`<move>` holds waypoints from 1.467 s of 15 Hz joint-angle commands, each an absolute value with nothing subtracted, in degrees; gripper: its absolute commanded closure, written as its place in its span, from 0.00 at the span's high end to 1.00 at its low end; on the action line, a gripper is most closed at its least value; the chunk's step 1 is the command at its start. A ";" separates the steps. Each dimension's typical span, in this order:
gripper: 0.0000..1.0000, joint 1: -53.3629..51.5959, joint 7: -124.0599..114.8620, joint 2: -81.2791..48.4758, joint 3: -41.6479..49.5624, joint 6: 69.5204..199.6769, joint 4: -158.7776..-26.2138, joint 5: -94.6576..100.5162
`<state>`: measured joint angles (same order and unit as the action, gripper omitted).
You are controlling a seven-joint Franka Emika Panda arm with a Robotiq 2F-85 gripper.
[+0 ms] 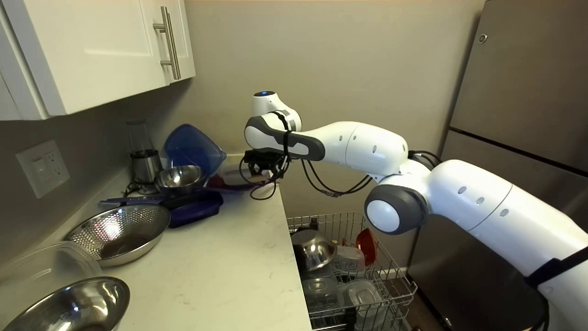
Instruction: Pick up the wooden spoon from the counter and put it in the dishwasher.
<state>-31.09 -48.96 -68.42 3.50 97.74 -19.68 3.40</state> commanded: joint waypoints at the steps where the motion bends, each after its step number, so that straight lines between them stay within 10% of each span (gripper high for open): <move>1: 0.07 -28.78 -49.57 -67.88 1.27 98.43 -19.68 1.99; 22: 0.07 -21.46 -67.43 -74.72 -5.11 109.65 -20.86 -5.97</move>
<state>-21.06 -68.13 -74.99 -4.28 107.47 -20.47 -5.36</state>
